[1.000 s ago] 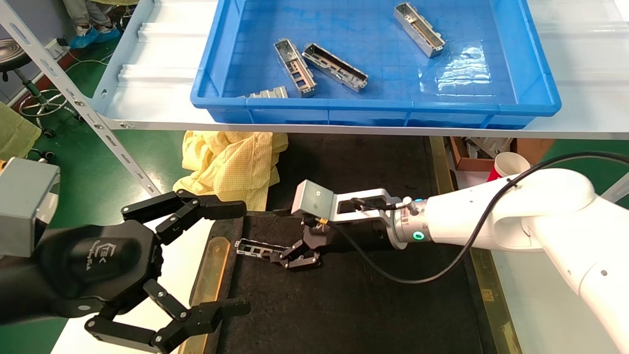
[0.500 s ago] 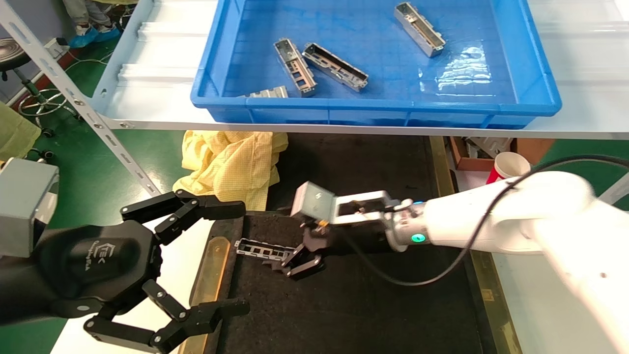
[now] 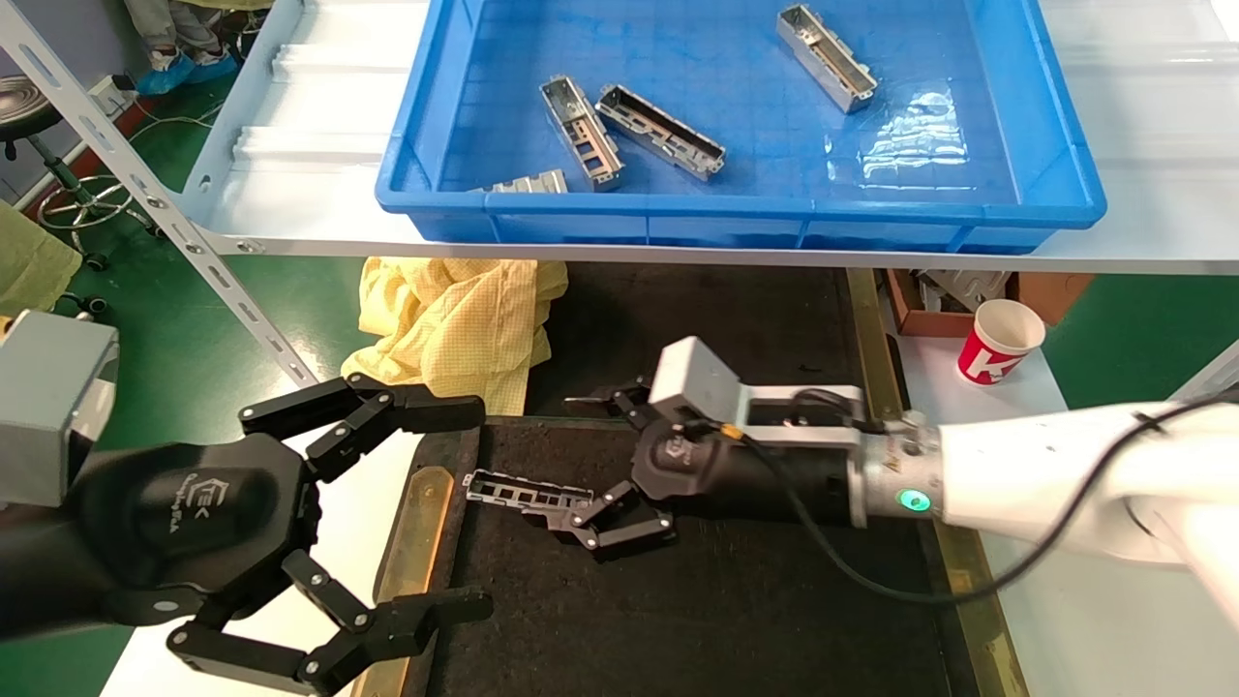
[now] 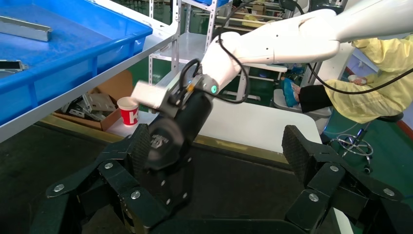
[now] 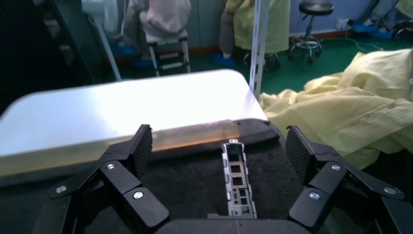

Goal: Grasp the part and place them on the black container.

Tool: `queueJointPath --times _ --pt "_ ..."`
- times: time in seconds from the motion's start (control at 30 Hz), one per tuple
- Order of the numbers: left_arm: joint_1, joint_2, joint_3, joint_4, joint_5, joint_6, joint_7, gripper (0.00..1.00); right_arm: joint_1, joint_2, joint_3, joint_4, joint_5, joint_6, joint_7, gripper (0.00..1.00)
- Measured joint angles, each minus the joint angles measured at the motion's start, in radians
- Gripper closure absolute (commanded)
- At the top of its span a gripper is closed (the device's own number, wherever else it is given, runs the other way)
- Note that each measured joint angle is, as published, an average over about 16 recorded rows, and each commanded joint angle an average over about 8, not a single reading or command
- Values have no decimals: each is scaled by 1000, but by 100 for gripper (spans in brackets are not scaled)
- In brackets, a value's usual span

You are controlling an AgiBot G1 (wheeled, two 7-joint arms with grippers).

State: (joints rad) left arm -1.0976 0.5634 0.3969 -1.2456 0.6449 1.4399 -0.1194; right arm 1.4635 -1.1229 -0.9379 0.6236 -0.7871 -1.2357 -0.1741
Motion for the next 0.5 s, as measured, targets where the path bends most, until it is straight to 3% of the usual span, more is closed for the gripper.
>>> queueJointPath --times 0.5 --pt "0 0 0 0 0 0 0 0 -138 181 233 234 20 -92 128 0"
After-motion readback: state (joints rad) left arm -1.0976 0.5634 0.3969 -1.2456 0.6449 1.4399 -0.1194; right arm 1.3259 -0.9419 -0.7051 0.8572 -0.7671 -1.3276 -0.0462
